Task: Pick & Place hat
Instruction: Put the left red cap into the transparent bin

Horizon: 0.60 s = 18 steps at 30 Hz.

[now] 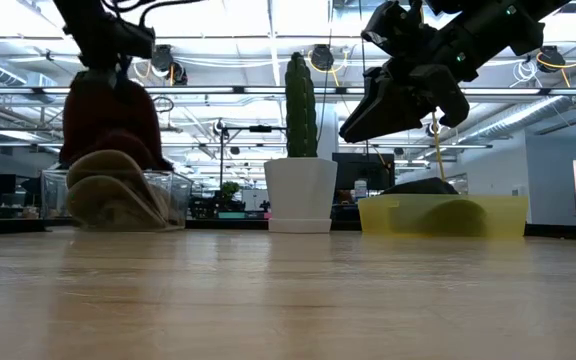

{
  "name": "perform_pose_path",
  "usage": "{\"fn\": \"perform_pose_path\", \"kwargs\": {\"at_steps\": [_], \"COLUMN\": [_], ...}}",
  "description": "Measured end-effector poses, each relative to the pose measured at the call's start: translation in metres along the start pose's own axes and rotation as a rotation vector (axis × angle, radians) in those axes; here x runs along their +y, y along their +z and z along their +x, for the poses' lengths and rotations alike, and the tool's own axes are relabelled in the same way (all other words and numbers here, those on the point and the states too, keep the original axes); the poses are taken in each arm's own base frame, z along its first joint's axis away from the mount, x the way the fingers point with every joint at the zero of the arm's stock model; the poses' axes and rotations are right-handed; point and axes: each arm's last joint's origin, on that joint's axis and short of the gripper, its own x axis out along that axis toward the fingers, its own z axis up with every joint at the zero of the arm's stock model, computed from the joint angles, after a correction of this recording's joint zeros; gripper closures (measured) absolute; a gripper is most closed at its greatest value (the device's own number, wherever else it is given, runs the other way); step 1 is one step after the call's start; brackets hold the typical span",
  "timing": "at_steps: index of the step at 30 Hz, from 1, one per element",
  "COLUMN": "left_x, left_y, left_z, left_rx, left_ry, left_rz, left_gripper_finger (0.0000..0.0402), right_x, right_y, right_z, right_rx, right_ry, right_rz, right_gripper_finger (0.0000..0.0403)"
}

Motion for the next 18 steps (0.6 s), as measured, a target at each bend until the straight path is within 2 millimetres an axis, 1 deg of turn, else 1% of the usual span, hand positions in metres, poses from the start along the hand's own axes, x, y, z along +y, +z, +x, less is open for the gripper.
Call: {"fn": "perform_pose_path", "kwargs": {"at_steps": [8,11,14,18], "left_x": [-0.005,-0.009,-0.011,-0.017], "left_y": [0.01,0.006,0.0,-0.008], "left_z": [0.022,0.03,0.039,0.053], "left_rx": [-0.065,-0.054,-0.011,0.012], "left_ry": [-0.001,-0.03,-0.042,-0.067], "left_rz": [0.072,0.11,0.12,0.148], "left_gripper_finger": [0.0382,0.0391,0.0391,0.038], "right_x": [0.0,0.0,0.0,0.0], "right_y": [0.0,0.0,0.0,0.0], "right_z": [0.0,0.0,0.0,0.0], "right_rx": [0.0,0.0,0.0,0.0], "right_ry": [0.001,0.001,0.0,0.001], "right_rz": [0.0,0.0,0.0,0.0], "right_gripper_finger": [0.0314,0.0314,0.0314,0.0314]}}
